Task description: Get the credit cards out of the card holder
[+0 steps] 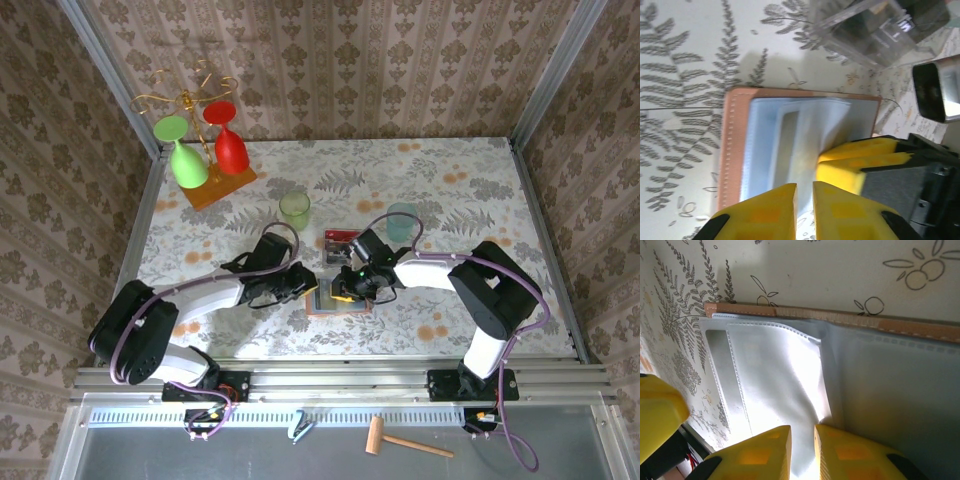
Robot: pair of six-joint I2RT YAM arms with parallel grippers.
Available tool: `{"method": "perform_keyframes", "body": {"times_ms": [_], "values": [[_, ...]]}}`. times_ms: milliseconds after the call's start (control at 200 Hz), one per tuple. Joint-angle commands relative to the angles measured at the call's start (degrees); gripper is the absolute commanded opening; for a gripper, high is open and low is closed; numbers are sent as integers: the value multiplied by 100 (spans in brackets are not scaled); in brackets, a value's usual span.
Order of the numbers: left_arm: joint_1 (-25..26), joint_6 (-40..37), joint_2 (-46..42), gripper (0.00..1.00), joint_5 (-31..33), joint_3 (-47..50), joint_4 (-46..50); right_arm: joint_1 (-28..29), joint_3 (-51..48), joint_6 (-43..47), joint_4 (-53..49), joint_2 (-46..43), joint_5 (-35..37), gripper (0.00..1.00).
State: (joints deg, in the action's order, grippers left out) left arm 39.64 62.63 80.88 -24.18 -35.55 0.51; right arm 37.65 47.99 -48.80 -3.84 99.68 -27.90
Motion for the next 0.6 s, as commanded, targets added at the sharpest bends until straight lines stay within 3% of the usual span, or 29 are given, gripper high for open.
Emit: {"method": "perform_keyframes", "body": {"times_ms": [0,595], "values": [[96,-51,143,18,-37,-178,58,-63,-186,-147,156,-130,-85,20],[219,17,757,26,-103,-214,-207,-239,-665,-491,885,-116,-334,20]]}}
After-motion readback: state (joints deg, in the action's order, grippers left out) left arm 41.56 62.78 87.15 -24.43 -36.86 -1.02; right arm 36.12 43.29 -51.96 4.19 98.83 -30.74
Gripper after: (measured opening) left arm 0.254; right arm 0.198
